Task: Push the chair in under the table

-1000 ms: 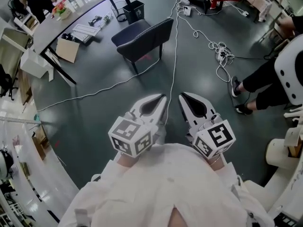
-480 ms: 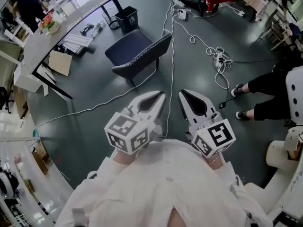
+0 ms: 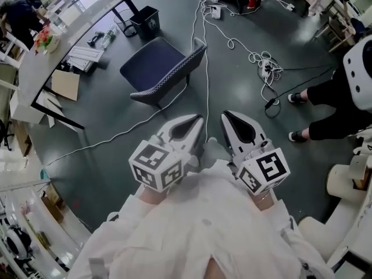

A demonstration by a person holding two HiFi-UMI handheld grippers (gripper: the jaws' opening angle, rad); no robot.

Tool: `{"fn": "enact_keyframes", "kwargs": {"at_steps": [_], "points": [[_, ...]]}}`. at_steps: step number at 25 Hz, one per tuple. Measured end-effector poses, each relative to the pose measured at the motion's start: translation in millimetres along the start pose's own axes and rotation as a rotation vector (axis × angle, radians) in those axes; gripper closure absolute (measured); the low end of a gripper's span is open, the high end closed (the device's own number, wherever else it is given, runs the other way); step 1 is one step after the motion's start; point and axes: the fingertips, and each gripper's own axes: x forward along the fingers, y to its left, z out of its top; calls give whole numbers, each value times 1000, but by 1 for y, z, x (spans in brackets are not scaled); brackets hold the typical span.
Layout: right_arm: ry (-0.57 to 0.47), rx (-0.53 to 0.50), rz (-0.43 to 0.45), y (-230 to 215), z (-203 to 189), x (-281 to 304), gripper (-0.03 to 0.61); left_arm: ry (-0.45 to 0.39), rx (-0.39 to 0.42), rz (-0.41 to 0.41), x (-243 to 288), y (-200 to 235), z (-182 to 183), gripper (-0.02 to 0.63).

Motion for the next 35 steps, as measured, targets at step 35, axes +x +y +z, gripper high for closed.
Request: {"fn": "enact_keyframes", "kwargs": {"at_steps": [35], "points": [[70,-109,424,-169,84,246,545,-113,-59,321,187,182,141,595]]}}
